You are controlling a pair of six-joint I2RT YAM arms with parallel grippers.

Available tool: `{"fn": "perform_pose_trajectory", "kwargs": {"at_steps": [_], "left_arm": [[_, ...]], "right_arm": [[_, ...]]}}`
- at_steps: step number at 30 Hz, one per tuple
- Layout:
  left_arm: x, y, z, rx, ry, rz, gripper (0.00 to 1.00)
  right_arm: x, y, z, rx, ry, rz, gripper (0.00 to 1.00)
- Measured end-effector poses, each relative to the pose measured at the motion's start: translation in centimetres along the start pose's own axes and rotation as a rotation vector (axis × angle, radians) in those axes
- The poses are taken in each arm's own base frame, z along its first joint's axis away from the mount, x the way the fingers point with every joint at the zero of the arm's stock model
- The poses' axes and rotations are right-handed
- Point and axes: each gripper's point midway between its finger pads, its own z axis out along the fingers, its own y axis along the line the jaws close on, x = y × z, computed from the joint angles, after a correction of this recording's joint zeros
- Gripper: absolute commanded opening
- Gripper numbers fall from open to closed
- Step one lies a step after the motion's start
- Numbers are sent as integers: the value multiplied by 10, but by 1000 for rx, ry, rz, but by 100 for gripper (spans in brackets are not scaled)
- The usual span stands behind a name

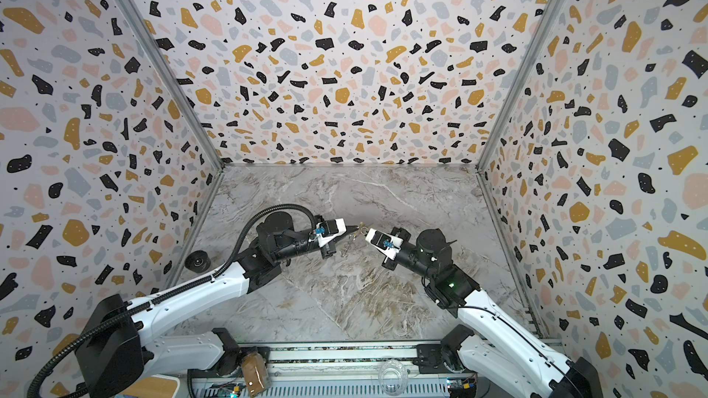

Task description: Remove the keys from the keyring

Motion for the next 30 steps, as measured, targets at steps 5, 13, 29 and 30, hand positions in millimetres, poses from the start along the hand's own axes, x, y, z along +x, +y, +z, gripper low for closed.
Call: {"fn": "perform_pose_trajectory", "kwargs": {"at_steps": [5,13,29,30], "left_arm": [[4,-1,0,1,14,0,0],[5,-1,1,4,17,2,0],[15,-4,7,20,38,-4,0],[17,-4,8,22,43,-5,0]], "right_arm": [[-1,-3,-1,8,16,-30,0],[-3,-6,-3,17,28,-71,0],[-1,-7,-2,1,69,-159,0],[-3,-8,-1,-1,71,-165,0]]}}
